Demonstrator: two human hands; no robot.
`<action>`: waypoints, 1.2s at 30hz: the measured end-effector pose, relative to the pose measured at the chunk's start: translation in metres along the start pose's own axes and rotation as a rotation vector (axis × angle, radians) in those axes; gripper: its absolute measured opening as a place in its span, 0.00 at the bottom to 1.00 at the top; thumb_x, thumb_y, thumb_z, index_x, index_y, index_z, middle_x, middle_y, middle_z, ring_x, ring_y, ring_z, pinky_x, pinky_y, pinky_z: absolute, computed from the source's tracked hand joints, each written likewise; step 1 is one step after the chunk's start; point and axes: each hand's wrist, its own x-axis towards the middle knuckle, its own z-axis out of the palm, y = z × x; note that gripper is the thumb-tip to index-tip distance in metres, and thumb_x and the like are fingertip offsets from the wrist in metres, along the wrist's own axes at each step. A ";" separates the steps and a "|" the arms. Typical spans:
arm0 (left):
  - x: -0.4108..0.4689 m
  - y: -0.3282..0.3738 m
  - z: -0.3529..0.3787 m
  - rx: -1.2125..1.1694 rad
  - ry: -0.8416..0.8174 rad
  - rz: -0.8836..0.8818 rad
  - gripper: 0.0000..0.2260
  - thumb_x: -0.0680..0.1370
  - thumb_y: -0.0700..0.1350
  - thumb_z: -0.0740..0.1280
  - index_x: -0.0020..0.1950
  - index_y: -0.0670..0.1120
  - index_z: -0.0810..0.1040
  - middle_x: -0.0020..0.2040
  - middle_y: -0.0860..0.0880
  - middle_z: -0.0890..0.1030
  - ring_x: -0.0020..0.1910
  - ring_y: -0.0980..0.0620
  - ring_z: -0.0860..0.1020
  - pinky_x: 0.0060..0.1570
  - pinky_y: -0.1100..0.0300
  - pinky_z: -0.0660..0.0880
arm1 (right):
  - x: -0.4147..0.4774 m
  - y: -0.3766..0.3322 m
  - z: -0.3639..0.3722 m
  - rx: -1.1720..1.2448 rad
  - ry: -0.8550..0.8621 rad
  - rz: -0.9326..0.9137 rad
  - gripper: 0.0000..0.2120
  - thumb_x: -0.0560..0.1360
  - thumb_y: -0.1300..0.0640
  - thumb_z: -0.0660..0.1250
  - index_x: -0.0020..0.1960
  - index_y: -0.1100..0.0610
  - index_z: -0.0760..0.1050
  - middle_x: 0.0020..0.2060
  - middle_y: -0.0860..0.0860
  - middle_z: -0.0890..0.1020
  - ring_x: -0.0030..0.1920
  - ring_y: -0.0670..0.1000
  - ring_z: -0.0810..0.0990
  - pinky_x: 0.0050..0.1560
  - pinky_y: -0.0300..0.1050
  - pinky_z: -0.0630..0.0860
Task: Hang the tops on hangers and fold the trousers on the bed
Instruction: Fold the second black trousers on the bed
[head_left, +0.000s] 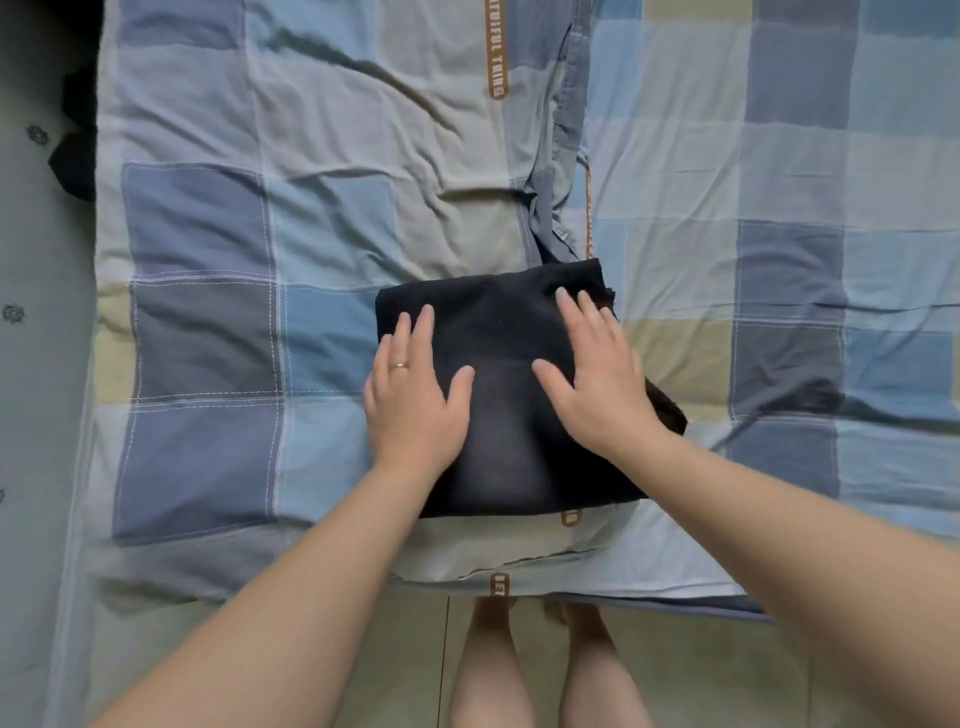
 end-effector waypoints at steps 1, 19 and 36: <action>-0.006 -0.004 0.009 0.119 -0.013 0.050 0.32 0.81 0.59 0.59 0.82 0.59 0.49 0.84 0.52 0.49 0.81 0.48 0.49 0.78 0.44 0.51 | -0.010 0.006 0.009 -0.137 0.004 -0.061 0.35 0.81 0.41 0.58 0.82 0.43 0.45 0.82 0.49 0.48 0.81 0.54 0.46 0.79 0.57 0.50; 0.015 -0.037 0.050 -0.163 0.202 -0.045 0.44 0.73 0.60 0.74 0.81 0.48 0.56 0.80 0.45 0.59 0.79 0.46 0.59 0.77 0.51 0.57 | 0.001 0.063 0.032 0.015 0.155 -0.034 0.42 0.76 0.43 0.67 0.82 0.50 0.50 0.80 0.50 0.54 0.79 0.53 0.55 0.75 0.53 0.56; 0.025 -0.031 0.002 -0.939 -0.486 -0.576 0.17 0.74 0.47 0.75 0.62 0.46 0.81 0.54 0.47 0.87 0.54 0.46 0.85 0.48 0.55 0.80 | 0.030 0.088 -0.001 0.766 -0.512 0.442 0.18 0.75 0.45 0.73 0.63 0.45 0.76 0.55 0.45 0.86 0.55 0.47 0.85 0.57 0.44 0.78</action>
